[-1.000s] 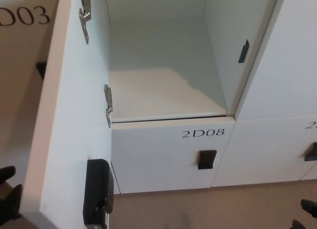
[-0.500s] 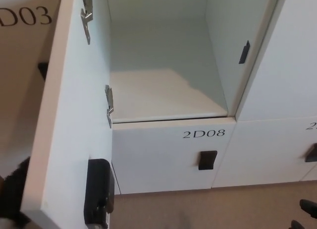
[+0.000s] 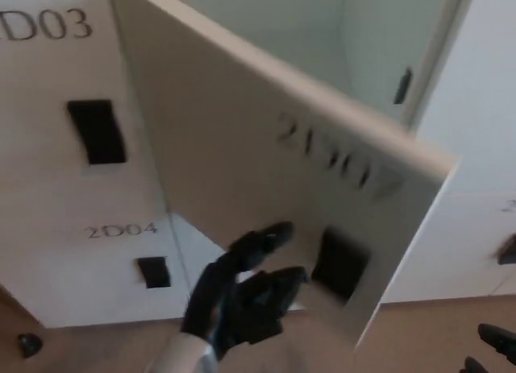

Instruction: The robot walks towards an open cabinet and lifts its left hand to push the door towards the right to close it.

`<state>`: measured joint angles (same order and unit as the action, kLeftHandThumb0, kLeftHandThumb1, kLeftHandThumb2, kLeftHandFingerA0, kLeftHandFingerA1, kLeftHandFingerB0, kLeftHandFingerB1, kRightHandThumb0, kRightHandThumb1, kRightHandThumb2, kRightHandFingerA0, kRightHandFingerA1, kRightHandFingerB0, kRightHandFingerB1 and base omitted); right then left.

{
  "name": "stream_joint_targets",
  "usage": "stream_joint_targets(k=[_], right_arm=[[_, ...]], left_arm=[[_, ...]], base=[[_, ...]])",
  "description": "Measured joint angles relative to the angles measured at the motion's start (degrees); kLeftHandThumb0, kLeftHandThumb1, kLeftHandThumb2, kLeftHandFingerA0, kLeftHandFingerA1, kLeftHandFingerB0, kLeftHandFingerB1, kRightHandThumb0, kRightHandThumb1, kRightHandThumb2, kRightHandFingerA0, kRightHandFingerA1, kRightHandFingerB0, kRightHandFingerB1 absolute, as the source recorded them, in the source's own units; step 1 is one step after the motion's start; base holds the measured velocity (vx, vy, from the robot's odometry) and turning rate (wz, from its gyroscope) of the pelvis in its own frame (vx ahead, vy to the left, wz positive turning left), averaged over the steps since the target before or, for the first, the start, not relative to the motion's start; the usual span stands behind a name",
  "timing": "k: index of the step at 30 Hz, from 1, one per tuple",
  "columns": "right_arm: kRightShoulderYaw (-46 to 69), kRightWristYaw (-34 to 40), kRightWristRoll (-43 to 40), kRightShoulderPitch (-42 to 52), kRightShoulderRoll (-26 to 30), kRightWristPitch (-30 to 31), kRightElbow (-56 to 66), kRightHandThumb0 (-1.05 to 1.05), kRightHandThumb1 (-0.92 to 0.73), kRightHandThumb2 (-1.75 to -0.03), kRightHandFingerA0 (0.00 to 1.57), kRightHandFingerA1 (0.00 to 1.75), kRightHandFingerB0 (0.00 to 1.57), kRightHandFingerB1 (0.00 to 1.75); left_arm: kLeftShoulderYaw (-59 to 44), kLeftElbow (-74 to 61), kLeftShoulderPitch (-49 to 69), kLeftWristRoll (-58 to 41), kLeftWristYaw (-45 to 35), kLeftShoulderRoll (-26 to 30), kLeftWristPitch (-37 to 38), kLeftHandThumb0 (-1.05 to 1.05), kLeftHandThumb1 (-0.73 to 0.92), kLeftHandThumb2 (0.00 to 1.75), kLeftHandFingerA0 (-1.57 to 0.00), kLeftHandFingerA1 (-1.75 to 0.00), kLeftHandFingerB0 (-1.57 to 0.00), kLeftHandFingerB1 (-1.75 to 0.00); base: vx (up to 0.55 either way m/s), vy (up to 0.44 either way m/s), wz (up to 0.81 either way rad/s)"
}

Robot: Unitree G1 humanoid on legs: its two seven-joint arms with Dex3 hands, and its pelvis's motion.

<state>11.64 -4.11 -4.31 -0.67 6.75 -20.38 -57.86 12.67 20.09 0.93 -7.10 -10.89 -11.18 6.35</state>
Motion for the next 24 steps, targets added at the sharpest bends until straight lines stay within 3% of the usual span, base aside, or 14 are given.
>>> stream_joint_targets(k=[6, 7, 9, 10, 11, 12, 19, 20, 22, 23, 24], right_arm=[[-0.05, 0.0, 0.01, 0.42, -0.03, 0.0, 0.42, -0.31, -0.61, -0.58, 0.69, 0.49, 0.43, 0.38], [-0.05, 0.0, 0.01, 0.42, -0.03, 0.0, 0.42, -0.29, -0.62, -0.59, 0.71, 0.51, 0.43, 0.39], [-0.1, -0.01, 0.02, 0.39, -0.05, 0.0, 0.79, -0.29, -0.62, -0.59, 0.71, 0.51, 0.43, 0.39], [-0.1, -0.01, 0.02, 0.4, -0.06, 0.0, 0.95, -0.3, -0.59, -0.57, 0.73, 0.53, 0.42, 0.39], [-0.1, -0.02, 0.01, 0.4, -0.06, -0.01, 1.09, -0.3, -0.59, -0.57, 0.73, 0.53, 0.42, 0.39], [-0.1, -0.02, 0.01, 0.4, -0.06, -0.01, 1.09, -0.3, -0.56, -0.57, 0.78, 0.55, 0.47, 0.41], [-0.1, -0.06, 0.0, 0.34, -0.09, -0.1, 1.9, -0.23, -0.55, -0.56, 0.8, 0.58, 0.46, 0.42], [-0.1, -0.07, 0.0, 0.28, -0.09, -0.12, 2.05, -0.54, -0.71, -0.63, 0.53, 0.41, 0.33, 0.31], [-0.32, 0.0, 0.14, 0.26, -0.05, -0.26, 2.24, -0.54, -0.71, -0.63, 0.53, 0.41, 0.33, 0.31], [-0.32, 0.0, 0.14, 0.26, -0.05, -0.26, 2.24, -0.57, -0.66, -0.61, 0.6, 0.38, 0.46, 0.34], [-0.87, 0.12, 0.48, 0.27, 0.12, -0.32, 2.35, -0.57, -0.66, -0.61, 0.6, 0.38, 0.46, 0.34]], left_arm=[[7.88, -0.56, -1.85, 0.11, 0.01, 0.59, -0.95, -0.36, 0.63, 0.6, -0.63, -0.55, -0.47, -0.35], [7.88, -0.56, -1.85, 0.11, 0.01, 0.59, -0.95, -0.41, 0.49, 0.84, -0.6, -0.65, -0.38, -0.5], [11.45, -1.05, -2.87, 0.15, 0.02, 1.05, -1.61, -0.41, 0.49, 0.84, -0.6, -0.65, -0.38, -0.5], [13.0, -1.23, -3.33, 0.17, 0.02, 1.22, -1.88, -0.36, 0.63, 0.59, -0.63, -0.51, -0.45, -0.34], [14.39, -1.4, -3.76, 0.19, 0.01, 1.36, -2.13, -0.36, 0.63, 0.59, -0.63, -0.51, -0.45, -0.34], [14.39, -1.4, -3.76, 0.19, 0.01, 1.36, -2.13, -0.46, 0.51, 0.86, -0.6, -0.64, -0.36, -0.49], [24.2, -2.64, -7.17, 0.77, -0.23, 2.08, -4.15, -0.44, 0.51, 0.86, -0.55, -0.64, -0.37, -0.5], [26.51, -3.29, -8.58, 1.23, -0.32, 2.18, -4.86, -0.43, 0.51, 0.88, -0.57, -0.66, -0.38, -0.51], [29.74, -4.63, -11.44, 2.0, -0.59, 2.2, -6.01, -0.43, 0.51, 0.88, -0.57, -0.66, -0.38, -0.51], [29.74, -4.63, -11.44, 2.0, -0.59, 2.2, -6.01, -0.42, 0.66, 0.61, -0.65, -0.46, -0.47, -0.35], [30.97, -5.36, -12.89, 2.38, -0.75, 2.12, -6.58, -0.42, 0.66, 0.61, -0.65, -0.46, -0.47, -0.35]], base=[[0.0, 0.0, 0.0], [0.0, 0.0, 0.0], [0.0, 0.0, 0.0], [0.0, 0.0, 0.0], [0.0, 0.0, 0.0], [0.0, 0.0, 0.0], [0.0, 0.0, 0.0], [0.0, 0.0, 0.0], [0.0, 0.0, 0.0], [0.0, 0.0, 0.0], [0.0, 0.0, 0.0]])
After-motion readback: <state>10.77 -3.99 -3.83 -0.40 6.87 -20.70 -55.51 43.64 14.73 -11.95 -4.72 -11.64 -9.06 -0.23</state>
